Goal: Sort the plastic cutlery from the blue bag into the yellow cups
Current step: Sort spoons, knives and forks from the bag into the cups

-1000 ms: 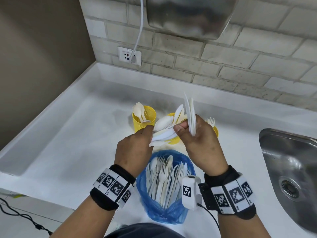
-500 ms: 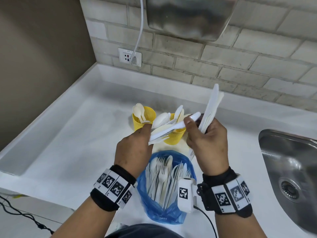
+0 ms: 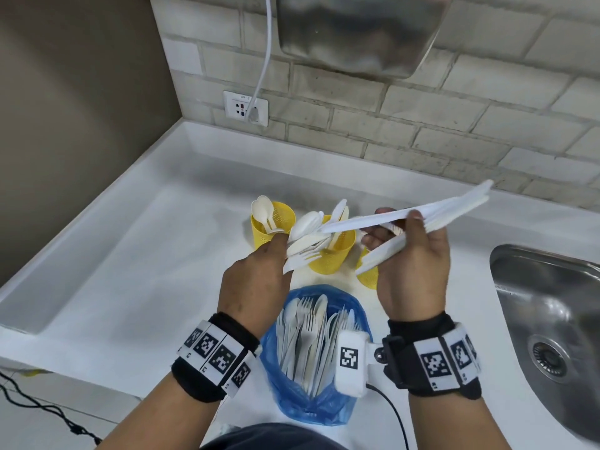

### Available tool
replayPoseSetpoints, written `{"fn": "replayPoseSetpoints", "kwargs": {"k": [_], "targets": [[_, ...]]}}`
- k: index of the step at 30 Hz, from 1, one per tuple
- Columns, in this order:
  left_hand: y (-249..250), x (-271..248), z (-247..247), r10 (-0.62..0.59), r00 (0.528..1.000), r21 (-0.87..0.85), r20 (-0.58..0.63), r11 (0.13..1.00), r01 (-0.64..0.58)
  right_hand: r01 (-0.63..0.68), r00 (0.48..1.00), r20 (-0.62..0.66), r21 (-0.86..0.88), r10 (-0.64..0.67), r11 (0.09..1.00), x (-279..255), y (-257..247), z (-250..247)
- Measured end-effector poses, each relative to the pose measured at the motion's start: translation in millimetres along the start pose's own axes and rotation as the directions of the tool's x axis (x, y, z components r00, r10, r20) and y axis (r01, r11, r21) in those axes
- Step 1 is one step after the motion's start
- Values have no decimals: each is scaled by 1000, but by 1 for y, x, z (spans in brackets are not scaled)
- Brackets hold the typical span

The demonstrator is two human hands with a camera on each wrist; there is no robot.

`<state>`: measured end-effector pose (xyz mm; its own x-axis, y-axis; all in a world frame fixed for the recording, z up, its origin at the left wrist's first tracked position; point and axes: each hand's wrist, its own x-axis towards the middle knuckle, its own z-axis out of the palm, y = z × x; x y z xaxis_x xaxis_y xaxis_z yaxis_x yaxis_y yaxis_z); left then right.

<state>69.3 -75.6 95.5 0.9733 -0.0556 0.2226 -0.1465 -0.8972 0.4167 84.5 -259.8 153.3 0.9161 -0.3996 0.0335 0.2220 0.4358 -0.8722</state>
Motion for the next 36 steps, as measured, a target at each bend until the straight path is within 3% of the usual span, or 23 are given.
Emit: {"fn": "replayPoseSetpoints", "kwargs": {"k": [9, 13, 16, 20, 23, 33, 34, 36], "targets": [[-1, -1, 2, -8, 1000, -14, 26, 1000, 8, 289, 957, -22, 64, -289, 955, 4, -42, 2], [-1, -1, 1, -1, 1000, -21, 9, 1000, 1, 313, 950, 24, -69, -313, 947, -9, -29, 5], [-3, -2, 1, -14, 1000, -21, 14, 1000, 14, 356, 933, 148, -238, -329, 903, -19, -15, 7], [-4, -3, 1, -18, 1000, -16, 24, 1000, 18, 362, 913, 372, -554, -166, 749, -15, -2, 2], [-2, -4, 0, -18, 999, -23, 30, 1000, 18, 372, 864, 503, -620, -14, 691, -16, 4, -3], [1, -7, -2, 18, 999, 26, 49, 999, -19, 499, 790, 613, -660, 18, 561, -2, 3, -12], [1, -7, -2, 19, 998, 29, 51, 999, -21, 494, 793, 609, -657, 14, 570, -1, 3, -13], [1, -7, -2, 14, 999, 29, 51, 999, -15, 402, 826, 564, -612, 19, 680, 0, 3, -15]]}}
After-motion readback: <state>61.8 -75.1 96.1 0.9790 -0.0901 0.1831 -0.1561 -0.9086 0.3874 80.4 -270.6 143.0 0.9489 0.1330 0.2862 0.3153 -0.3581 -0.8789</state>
